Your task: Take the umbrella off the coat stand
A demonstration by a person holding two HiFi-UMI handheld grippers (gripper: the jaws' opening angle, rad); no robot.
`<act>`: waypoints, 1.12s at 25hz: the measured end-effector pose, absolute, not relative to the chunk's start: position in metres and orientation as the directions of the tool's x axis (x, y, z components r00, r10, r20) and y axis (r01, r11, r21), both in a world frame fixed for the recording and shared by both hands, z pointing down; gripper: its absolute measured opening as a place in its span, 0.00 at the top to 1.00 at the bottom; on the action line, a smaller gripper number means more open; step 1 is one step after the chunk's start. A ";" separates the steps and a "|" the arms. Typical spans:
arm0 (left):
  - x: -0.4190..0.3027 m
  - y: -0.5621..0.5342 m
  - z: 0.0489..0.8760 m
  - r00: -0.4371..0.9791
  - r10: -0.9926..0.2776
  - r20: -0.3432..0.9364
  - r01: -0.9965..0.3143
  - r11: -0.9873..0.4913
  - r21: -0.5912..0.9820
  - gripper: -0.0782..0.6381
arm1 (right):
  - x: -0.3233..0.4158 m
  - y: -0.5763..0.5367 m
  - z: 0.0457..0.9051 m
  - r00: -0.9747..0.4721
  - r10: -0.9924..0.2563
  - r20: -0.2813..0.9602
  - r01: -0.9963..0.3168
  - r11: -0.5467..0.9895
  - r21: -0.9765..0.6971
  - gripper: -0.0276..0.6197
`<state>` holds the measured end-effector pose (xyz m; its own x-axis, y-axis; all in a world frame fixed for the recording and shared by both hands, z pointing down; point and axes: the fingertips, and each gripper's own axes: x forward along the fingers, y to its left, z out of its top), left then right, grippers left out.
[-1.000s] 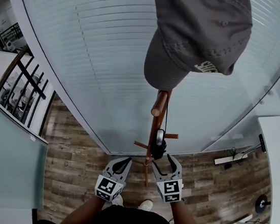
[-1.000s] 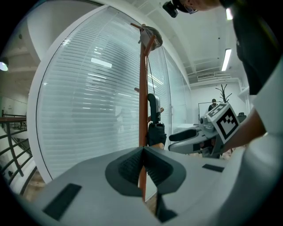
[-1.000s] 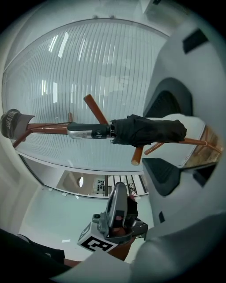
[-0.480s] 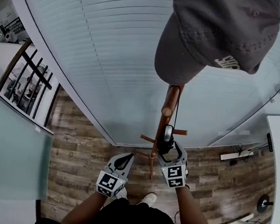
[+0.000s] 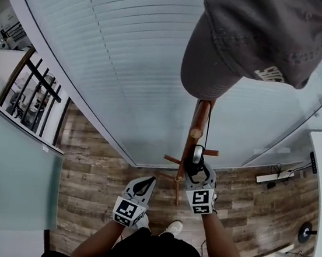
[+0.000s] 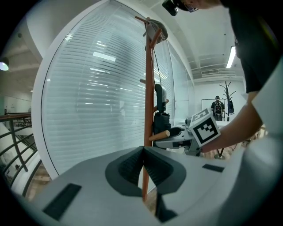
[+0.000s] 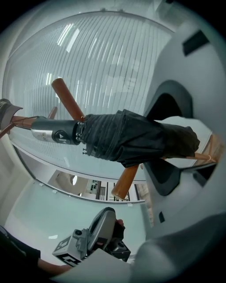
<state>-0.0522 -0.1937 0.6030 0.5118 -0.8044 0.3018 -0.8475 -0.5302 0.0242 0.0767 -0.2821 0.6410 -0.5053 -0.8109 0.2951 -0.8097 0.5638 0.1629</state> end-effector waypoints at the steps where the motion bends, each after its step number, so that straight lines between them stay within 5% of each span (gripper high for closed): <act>1: -0.054 -0.194 0.603 0.513 -0.804 0.300 -0.847 -0.531 0.024 0.87 | 0.076 -0.281 0.642 -0.504 -0.812 0.294 -0.810 0.563 0.164 0.54; 28: -0.056 -0.190 0.593 0.563 -0.776 0.283 -0.816 -0.576 0.046 0.87 | 0.090 -0.241 0.590 -0.508 -0.837 0.204 -0.831 0.538 0.139 0.58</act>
<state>-0.0562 -0.1901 0.5933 0.5634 -0.7763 0.2826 -0.8164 -0.5756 0.0463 0.0902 -0.2410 0.5900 -0.5078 -0.8370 0.2037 -0.8312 0.5382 0.1395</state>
